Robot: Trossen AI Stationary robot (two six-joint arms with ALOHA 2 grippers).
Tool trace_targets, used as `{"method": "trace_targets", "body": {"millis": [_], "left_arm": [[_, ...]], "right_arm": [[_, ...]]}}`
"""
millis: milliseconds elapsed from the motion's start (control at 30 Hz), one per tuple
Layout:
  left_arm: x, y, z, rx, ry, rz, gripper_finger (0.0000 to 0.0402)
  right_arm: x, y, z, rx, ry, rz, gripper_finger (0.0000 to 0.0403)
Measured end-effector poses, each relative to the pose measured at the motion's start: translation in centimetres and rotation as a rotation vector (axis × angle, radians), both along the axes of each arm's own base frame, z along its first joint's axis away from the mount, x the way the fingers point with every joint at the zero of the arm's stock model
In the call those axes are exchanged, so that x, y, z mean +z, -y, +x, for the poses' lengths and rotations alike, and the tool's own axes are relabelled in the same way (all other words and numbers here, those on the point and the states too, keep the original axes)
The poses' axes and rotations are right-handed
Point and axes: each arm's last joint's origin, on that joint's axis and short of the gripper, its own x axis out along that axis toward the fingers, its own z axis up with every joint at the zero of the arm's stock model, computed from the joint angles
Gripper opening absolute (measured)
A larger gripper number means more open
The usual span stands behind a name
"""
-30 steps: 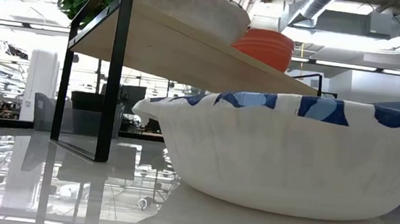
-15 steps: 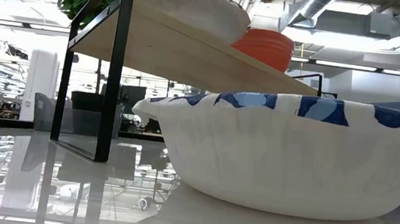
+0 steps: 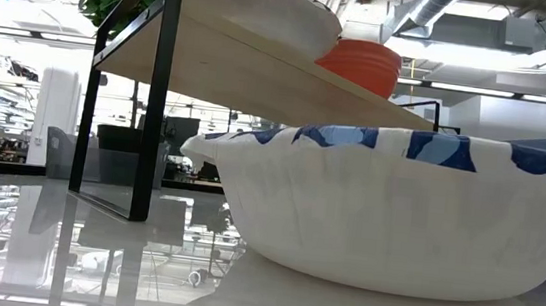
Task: Place and stack bowls onto a shelf
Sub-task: Stack the white patterned bowl on top of the white patterned bowl on the shelf
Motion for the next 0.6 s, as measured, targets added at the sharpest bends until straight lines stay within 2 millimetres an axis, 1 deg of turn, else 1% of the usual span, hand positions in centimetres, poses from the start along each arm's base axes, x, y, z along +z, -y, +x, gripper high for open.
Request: {"method": "trace_targets", "body": {"millis": [100,200,600], "left_arm": [[0.15,-0.08,-0.03,-0.004,0.014,0.031,0.0016],[0.13,-0.14,0.05,0.001,0.017,0.048,0.0039],[0.14,-0.11,0.04,-0.032,0.022,0.059,0.0164]], "right_arm": [[-0.20,-0.02,-0.08,-0.001,-0.020,0.008,0.0239],[-0.36,-0.04,-0.13,-0.001,-0.036,0.013,0.0239],[-0.40,-0.04,-0.14,-0.001,-0.041,0.015,0.0239]]}}
